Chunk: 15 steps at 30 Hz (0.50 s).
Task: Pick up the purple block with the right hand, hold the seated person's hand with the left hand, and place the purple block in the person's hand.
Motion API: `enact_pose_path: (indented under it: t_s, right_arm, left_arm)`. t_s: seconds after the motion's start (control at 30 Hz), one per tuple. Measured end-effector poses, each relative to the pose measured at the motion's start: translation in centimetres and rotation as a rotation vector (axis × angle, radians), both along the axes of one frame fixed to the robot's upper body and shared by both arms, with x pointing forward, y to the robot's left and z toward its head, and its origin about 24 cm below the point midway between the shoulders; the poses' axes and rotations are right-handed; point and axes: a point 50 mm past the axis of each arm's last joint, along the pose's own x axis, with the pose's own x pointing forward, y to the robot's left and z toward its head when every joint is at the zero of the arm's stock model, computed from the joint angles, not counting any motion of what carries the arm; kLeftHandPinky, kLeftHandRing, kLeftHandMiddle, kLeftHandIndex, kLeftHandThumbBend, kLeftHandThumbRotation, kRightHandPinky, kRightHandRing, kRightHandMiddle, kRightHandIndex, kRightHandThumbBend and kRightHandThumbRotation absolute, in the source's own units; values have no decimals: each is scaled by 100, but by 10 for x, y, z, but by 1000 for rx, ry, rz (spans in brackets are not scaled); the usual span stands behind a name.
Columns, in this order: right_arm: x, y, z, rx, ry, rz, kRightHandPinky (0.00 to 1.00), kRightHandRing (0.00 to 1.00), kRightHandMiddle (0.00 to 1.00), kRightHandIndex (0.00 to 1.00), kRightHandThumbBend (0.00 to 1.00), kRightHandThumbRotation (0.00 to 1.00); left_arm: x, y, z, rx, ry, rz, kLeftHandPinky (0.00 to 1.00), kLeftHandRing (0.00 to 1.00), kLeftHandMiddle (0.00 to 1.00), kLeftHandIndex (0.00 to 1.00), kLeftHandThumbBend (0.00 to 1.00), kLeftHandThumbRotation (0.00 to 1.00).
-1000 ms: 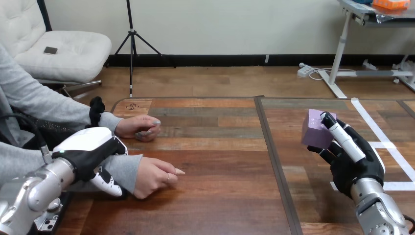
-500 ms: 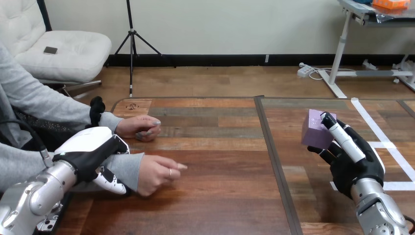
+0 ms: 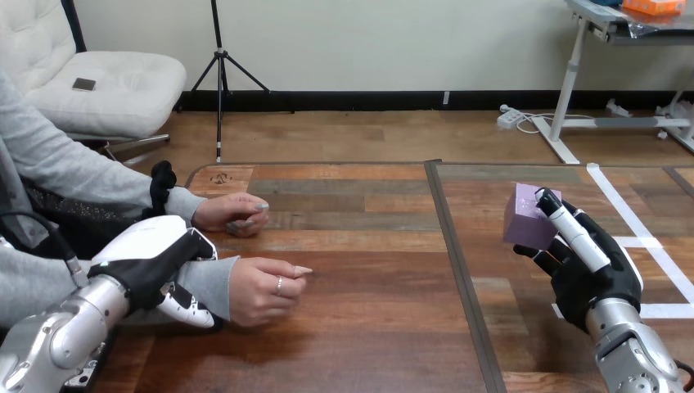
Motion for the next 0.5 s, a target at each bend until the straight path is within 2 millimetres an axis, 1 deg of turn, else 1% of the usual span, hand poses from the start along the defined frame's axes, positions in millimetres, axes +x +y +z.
enact_pose_path:
  t_s: [0.5]
  right_arm:
    - [0,1,-1,2,4,-1,34,39,45,44,76,0]
  left_arm:
    - [-1,2,1,-30,-4,16,17,23,31,32,60,0]
